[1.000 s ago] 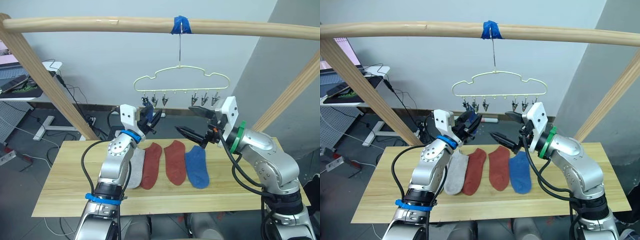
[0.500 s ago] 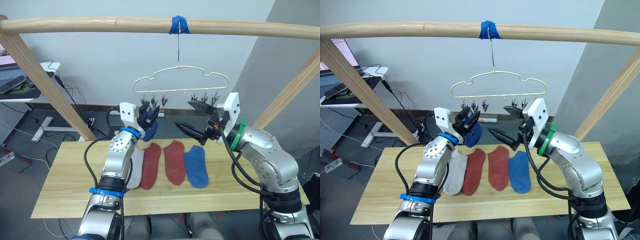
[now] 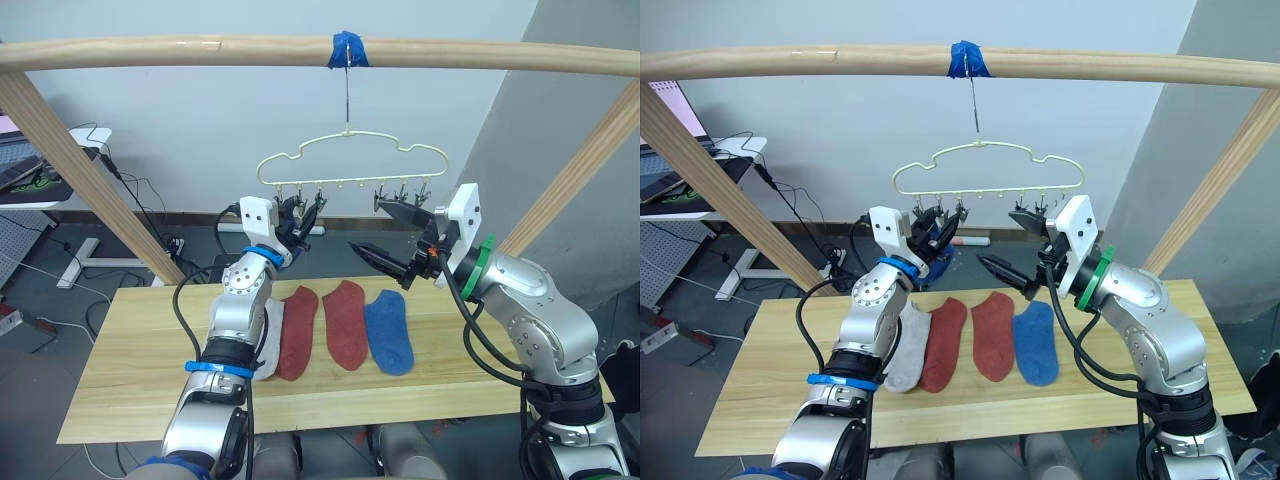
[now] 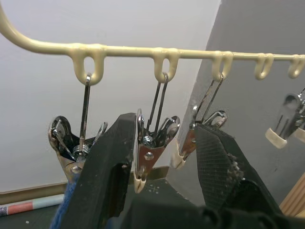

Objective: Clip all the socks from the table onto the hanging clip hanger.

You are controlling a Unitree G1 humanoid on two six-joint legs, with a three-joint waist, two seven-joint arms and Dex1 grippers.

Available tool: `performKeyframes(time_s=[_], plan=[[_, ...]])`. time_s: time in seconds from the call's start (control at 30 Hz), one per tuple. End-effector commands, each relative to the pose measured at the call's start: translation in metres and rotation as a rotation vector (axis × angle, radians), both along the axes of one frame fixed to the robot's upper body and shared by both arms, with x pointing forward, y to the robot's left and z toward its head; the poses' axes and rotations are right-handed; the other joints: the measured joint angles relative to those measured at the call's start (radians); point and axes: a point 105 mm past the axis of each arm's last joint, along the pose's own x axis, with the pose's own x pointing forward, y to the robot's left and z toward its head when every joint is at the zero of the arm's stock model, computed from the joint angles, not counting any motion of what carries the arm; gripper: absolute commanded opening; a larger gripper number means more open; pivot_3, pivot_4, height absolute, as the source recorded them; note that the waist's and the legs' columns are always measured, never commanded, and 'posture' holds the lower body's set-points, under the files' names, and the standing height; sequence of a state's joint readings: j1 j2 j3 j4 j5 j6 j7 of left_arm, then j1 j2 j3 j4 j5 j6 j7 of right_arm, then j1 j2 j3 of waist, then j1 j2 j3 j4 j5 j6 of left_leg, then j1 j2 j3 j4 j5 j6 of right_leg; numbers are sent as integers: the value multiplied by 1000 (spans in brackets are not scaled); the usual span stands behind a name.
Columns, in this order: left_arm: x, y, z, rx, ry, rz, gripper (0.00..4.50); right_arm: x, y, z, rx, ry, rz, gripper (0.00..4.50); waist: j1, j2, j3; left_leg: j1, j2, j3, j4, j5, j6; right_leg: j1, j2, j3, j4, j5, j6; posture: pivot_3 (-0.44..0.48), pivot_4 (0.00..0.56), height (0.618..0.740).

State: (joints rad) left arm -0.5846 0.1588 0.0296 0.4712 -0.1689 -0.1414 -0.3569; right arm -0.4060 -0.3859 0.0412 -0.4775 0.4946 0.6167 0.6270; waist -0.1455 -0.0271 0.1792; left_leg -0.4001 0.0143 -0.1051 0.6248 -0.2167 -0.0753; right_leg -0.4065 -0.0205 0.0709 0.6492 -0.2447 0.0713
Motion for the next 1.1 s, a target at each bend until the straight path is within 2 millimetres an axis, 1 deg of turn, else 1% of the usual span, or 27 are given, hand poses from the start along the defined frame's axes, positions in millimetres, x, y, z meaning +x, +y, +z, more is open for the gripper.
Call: performKeyframes(time_s=[0.03,0.23,0.53,0.73,0.87,1.0,1.1], plan=[[3,2,20,-1,-85,29,2152,-7,0,17,19,-70,10,4500,0,0,0,0,0,0,0,0,0,0,0,0,0,0,0,-221,138,740],[5,7,22,11,-102,60,2152,-6,-2,16,19,-65,5,4500,-1,0,0,0,0,0,0,0,0,0,0,0,0,0,0,-220,140,740],[5,9,18,28,-93,72,2152,-6,-1,16,20,-62,6,4500,-1,0,0,0,0,0,0,0,0,0,0,0,0,0,0,-217,144,740],[5,11,19,29,-99,84,2152,-5,-2,16,19,-62,3,4500,-1,0,0,0,0,0,0,0,0,0,0,0,1,0,0,-221,146,740],[3,11,18,5,-98,78,2152,-5,-3,16,17,-60,1,4500,-1,0,0,0,0,0,0,0,0,0,0,0,1,0,0,-223,146,740],[-4,10,17,-37,-88,38,2152,-5,-4,16,16,-60,-5,4500,-2,0,0,0,0,0,0,0,0,0,0,0,1,0,0,-224,147,740],[-6,11,14,-35,-77,23,2152,-5,-4,15,15,-58,-4,4500,-2,0,0,0,0,0,0,0,0,0,0,0,1,0,0,-222,147,740]])
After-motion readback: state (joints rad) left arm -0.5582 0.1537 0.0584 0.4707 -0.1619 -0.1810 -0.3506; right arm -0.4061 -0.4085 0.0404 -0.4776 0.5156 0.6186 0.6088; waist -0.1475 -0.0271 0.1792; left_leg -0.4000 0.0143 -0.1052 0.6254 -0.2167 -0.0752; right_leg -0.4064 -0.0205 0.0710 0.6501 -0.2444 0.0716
